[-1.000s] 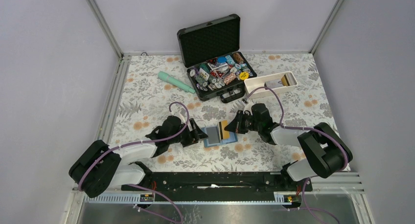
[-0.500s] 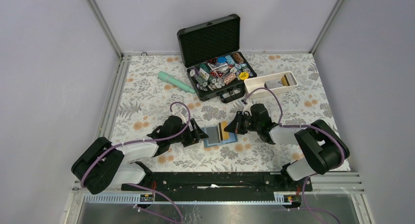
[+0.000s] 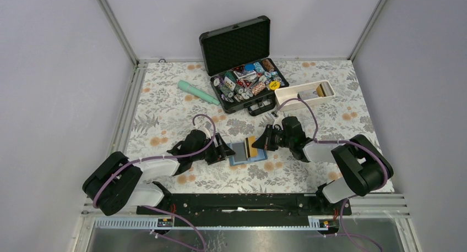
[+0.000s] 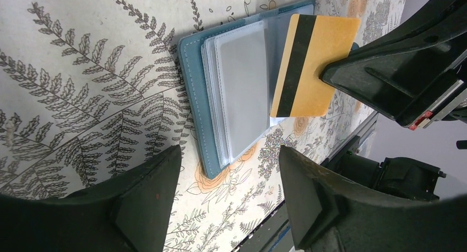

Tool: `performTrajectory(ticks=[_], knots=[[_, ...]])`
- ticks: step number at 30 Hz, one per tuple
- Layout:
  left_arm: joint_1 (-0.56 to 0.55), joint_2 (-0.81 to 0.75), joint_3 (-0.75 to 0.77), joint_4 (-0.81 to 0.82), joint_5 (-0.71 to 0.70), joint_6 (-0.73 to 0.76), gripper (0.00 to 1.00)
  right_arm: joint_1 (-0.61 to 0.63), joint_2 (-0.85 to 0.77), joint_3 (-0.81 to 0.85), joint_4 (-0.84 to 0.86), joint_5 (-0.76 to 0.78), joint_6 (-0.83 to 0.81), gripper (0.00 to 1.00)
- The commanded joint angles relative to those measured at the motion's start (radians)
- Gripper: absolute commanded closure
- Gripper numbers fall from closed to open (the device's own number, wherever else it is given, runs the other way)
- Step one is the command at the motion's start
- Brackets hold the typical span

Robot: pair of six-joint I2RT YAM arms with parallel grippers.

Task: Put the credit cards into the card holder
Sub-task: Insert the credit card into the card holder.

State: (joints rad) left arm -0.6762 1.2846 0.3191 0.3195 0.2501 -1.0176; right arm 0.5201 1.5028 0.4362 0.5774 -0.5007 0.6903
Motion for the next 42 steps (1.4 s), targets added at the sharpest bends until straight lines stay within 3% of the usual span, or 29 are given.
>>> performTrajectory(ticks=[1,42], knots=[[-0.006,0.012,0.031,0.051,-0.002,0.013,0.32,0.008,-0.021,0.035,0.028,-0.022,0.005,1.0],[-0.019,0.099,0.026,0.107,0.005,0.008,0.38,0.012,0.105,-0.005,0.088,-0.066,0.044,1.0]])
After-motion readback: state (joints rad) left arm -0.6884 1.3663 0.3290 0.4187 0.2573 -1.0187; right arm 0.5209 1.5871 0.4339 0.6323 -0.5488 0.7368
